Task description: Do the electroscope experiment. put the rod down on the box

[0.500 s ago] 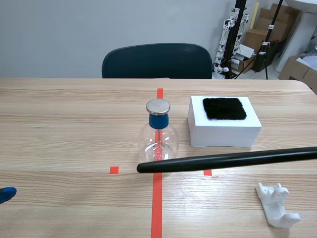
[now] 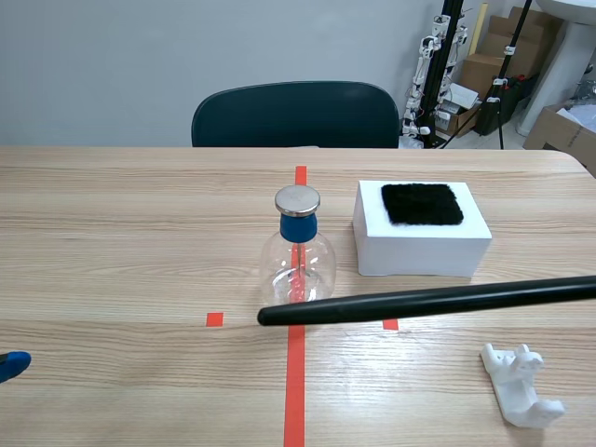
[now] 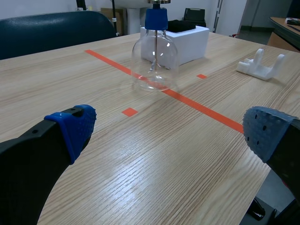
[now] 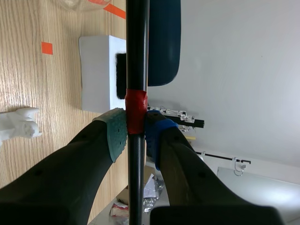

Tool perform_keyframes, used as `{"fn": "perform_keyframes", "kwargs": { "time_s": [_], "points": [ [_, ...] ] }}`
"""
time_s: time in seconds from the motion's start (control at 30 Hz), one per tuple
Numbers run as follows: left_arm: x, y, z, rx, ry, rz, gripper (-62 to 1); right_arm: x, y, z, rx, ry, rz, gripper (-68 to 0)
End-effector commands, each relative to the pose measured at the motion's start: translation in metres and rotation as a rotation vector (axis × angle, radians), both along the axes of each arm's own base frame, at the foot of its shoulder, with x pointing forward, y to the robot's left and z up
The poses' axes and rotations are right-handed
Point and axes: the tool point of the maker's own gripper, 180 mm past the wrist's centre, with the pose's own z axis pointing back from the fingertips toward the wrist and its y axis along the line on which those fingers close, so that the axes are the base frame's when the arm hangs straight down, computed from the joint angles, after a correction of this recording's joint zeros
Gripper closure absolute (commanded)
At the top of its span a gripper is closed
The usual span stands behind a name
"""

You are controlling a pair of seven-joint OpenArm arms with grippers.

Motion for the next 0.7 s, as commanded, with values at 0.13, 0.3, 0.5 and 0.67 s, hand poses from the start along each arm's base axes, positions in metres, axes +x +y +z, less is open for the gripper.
{"fn": "perform_keyframes", "kwargs": {
  "time_s": [0.13, 0.3, 0.5, 0.67],
  "points": [
    [0.003, 0.002, 0.006, -0.012, -0.023, 0.006, -62.3, 0.001, 0.003, 0.006, -0.003, -0.02, 0.019, 0.0],
    [0.003, 0.002, 0.006, -0.012, -0.023, 0.006, -62.3, 0.003, 0.001, 0.006, -0.009, -0.02, 0.008, 0.0],
    [0.003, 0.002, 0.006, -0.012, -0.023, 0.006, -62.3, 0.005, -0.003, -0.003, -0.039, 0.025, 0.005, 0.0],
    [0.003, 0.002, 0.006, -0.012, -0.023, 0.006, -62.3, 0.017, -0.012, -0.017, -0.076, 0.086, -0.036, 0.0]
  ]
}}
